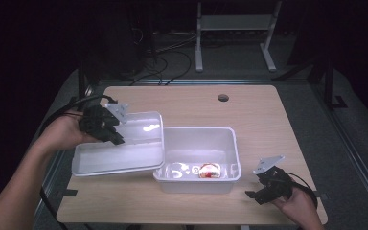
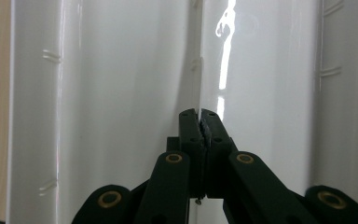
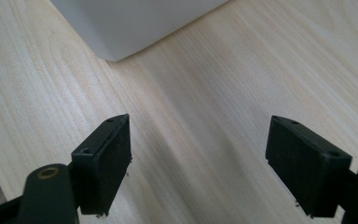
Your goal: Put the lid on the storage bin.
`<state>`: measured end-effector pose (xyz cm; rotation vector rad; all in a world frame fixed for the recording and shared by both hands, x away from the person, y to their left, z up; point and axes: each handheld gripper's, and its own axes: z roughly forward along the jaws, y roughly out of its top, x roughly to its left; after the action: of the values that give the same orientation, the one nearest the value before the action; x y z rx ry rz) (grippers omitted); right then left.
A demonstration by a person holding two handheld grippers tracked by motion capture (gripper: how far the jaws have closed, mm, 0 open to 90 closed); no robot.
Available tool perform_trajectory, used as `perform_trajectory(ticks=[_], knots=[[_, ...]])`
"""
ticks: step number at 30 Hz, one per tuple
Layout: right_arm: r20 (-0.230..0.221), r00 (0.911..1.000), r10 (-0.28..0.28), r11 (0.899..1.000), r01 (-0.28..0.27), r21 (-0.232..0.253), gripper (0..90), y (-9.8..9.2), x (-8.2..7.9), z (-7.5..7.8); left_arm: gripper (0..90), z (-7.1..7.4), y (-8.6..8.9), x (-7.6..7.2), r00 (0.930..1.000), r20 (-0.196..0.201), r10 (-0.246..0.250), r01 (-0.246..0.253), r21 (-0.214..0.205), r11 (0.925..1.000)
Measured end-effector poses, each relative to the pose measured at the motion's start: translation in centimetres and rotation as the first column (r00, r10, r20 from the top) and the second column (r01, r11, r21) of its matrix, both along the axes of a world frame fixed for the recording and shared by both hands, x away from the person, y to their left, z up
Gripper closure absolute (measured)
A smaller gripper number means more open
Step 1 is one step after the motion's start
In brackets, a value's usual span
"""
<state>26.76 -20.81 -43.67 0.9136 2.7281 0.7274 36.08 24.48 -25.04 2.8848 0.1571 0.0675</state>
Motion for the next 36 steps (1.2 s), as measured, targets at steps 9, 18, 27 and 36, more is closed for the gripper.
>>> perform_trajectory(ticks=[9,18,27,36], knots=[[0.005,1.0000,-0.007,1.000,0.007,0.006,21.7,-0.2,0.0,0.1,89.1,0.2,-4.0,0.4,0.9982,-0.009,-0.060,0.060,0.007,0.9982],[0.011,0.9999,-0.009,1.000,0.009,0.008,21.7,-0.3,-0.1,0.2,89.1,-0.4,-8.6,0.7,0.9942,-0.040,-0.100,0.099,-0.011,0.9950],[0.016,0.9997,-0.018,1.000,0.018,0.013,21.7,-0.6,-0.2,0.3,89.1,-1.3,-12.0,1.2,0.9936,-0.044,-0.104,0.103,-0.028,0.9943],[0.024,0.9994,-0.026,0.999,0.026,0.022,21.3,-1.0,-0.2,0.5,89.1,-2.4,-14.2,1.7,0.9929,-0.059,-0.104,0.102,-0.031,0.9943]])
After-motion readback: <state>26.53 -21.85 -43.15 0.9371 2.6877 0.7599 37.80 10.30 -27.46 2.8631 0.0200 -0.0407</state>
